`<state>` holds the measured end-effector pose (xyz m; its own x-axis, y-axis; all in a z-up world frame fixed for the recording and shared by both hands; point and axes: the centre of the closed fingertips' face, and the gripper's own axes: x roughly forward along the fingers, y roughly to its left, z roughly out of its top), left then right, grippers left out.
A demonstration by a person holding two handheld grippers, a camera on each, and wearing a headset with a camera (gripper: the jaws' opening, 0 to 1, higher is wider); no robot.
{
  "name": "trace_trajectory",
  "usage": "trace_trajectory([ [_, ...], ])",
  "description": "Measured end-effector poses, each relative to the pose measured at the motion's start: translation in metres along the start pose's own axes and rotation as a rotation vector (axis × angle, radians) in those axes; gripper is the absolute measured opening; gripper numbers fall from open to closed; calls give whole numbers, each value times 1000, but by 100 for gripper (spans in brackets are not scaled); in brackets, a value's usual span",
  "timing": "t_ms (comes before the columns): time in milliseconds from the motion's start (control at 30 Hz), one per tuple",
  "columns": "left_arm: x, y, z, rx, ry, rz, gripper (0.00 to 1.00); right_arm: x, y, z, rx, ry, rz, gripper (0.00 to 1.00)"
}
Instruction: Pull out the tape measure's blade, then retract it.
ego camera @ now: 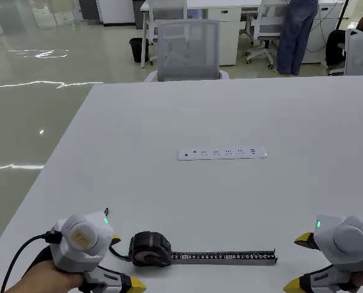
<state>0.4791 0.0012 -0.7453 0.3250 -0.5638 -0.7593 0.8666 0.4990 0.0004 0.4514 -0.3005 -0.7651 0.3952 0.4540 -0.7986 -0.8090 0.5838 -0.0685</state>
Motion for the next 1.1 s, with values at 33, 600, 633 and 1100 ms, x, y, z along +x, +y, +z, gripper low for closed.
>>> trace_trajectory([
  [33, -2, -1, 1, -15, -9, 8, 70, -2, 1, 0, 13, -4, -8, 67],
  [600, -20, -13, 10, -128, -115, 158, 83, -20, 19, 11, 188, -97, -131, 81],
  [633, -20, -15, 10, -137, -120, 161, 83, -21, 19, 12, 197, -106, -141, 82],
  [1100, -26, -19, 20, -252, -205, 270, 86, -31, 26, 28, 282, -193, -252, 93],
])
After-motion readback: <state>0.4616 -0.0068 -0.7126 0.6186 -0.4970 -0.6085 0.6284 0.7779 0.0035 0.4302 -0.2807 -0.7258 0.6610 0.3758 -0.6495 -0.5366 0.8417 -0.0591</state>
